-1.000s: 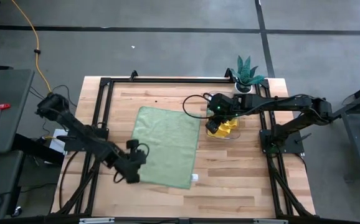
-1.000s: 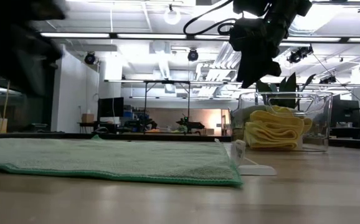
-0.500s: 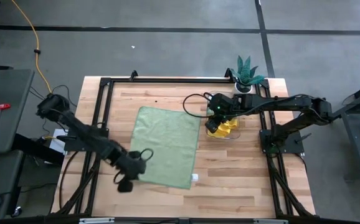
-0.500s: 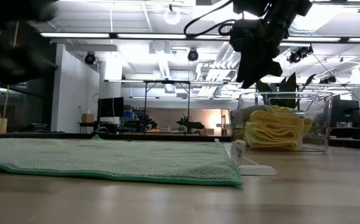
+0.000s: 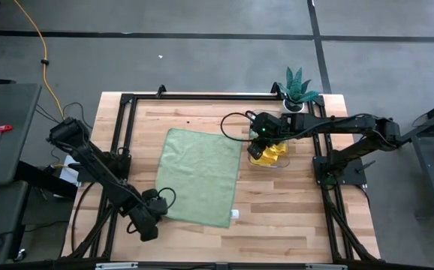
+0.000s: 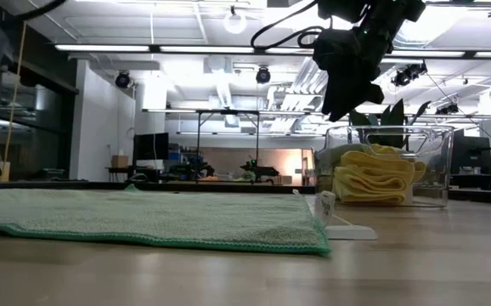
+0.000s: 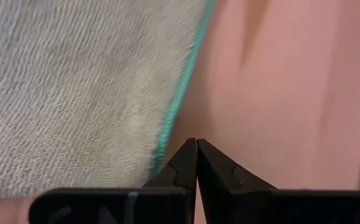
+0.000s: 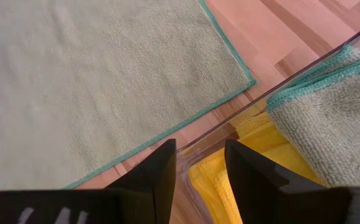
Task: Fold microfiber towels
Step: Fold the green microfiber towel
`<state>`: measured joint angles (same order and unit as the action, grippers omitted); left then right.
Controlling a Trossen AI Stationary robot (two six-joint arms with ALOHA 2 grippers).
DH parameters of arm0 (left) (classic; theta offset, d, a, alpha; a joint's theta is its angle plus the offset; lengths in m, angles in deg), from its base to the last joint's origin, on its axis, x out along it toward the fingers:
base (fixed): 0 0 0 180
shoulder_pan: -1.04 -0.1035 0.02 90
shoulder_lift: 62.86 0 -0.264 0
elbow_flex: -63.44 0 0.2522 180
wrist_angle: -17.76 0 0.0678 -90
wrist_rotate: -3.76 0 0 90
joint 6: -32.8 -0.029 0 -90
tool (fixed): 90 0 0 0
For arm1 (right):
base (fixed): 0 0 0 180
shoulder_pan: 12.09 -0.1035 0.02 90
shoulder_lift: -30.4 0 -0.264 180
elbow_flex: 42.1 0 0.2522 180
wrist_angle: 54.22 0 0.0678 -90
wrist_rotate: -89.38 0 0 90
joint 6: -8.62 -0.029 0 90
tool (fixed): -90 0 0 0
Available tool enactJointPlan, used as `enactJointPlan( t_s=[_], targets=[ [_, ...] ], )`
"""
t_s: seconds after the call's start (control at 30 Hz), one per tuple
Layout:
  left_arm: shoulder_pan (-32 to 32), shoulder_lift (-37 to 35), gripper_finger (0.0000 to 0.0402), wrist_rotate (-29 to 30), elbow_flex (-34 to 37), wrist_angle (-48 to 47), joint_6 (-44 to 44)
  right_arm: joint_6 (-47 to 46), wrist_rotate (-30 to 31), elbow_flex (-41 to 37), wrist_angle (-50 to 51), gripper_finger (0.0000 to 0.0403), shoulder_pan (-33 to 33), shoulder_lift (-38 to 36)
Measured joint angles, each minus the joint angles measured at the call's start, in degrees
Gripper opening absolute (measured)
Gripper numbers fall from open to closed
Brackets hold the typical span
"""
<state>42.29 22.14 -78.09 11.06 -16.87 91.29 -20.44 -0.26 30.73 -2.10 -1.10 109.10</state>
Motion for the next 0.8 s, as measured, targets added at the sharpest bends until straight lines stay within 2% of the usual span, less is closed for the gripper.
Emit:
enactJointPlan(
  t_s=[0.17,0.37,0.63,0.8],
  targets=[
    [-1.7,2.3,0.0000,-1.1,0.0,-2.0,1.0,0.0,0.1,0.0,0.1,0.0128,0.0,0.0],
    [-4.8,0.0,0.0000,0.9,0.0,-6.0,0.6,0.0,0.1,0.0,0.1,0.0128,0.0,0.0],
    [-11.1,-5.2,0.0000,5.3,0.0,-9.6,-7.1,-0.7,0.1,0.0,0.1,0.0128,0.0,0.0],
    [-16.2,-4.6,0.0000,7.4,0.3,-9.2,-17.9,-1.4,0.1,0.0,0.1,0.0128,0.0,0.0]
  ],
)
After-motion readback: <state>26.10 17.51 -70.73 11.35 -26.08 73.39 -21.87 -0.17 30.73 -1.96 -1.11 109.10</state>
